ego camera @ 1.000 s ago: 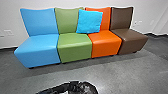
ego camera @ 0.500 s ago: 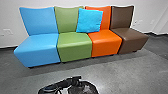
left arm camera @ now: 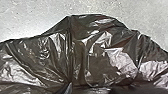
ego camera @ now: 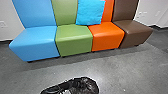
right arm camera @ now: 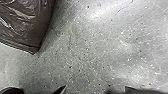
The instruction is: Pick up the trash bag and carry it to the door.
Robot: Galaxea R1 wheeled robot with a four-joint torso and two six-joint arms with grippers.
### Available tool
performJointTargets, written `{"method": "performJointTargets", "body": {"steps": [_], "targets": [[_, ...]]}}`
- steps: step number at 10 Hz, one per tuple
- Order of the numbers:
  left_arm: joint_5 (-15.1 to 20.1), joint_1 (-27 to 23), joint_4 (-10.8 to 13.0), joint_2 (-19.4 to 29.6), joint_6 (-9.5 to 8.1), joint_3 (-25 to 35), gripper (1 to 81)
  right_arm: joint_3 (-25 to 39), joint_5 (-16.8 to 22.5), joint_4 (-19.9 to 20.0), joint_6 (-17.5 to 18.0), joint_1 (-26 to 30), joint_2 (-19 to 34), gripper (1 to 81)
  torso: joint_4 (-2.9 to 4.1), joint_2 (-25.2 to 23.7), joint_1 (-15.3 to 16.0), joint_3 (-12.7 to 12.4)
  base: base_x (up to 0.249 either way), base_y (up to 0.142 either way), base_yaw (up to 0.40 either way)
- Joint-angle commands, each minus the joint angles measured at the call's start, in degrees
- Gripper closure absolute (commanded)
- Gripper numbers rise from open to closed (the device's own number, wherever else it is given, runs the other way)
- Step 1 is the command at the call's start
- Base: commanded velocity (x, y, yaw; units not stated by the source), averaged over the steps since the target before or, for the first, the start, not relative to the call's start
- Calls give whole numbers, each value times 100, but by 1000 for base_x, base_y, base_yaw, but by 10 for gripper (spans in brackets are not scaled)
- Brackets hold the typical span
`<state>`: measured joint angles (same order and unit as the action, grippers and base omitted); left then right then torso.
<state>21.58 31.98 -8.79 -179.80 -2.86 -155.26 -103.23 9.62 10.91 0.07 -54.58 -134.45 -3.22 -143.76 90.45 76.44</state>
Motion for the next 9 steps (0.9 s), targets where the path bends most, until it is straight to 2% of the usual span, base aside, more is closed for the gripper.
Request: {"method": "performJointTargets", "body": {"steps": [1, 2, 3, 6, 7, 8, 9], "targets": [[338, -680, -53, -83, 22, 31, 10, 41, 321, 113, 1, 451, 250, 10, -2, 0, 0, -5, 0, 0, 0], [296, -662, -36, -83, 22, 31, 10, 15, 321, 113, 1, 443, 223, 10, -2, 0, 0, 46, 0, 0, 0], [233, -627, -26, -83, 23, 31, 10, -29, 321, 113, 1, 425, 188, 10, -2, 0, 2, 440, 0, 0, 0], [224, -565, -26, -65, 23, 31, 10, -47, 321, 113, 1, 434, 153, 10, -2, 0, 2, 762, 0, 0, 0], [224, -547, -26, -56, 23, 31, 10, -56, 321, 113, 1, 443, 144, 10, -2, 0, 2, 389, 0, 0, 0], [215, -512, -26, -48, 23, 31, 10, -56, 321, 113, 1, 443, 144, 10, -2, 0, 2, 555, 0, 0, 0], [215, -486, -26, -30, 23, 31, 10, -56, 321, 113, 1, 443, 144, 10, 0, 2, 2, 612, 0, 0, 0]]}}
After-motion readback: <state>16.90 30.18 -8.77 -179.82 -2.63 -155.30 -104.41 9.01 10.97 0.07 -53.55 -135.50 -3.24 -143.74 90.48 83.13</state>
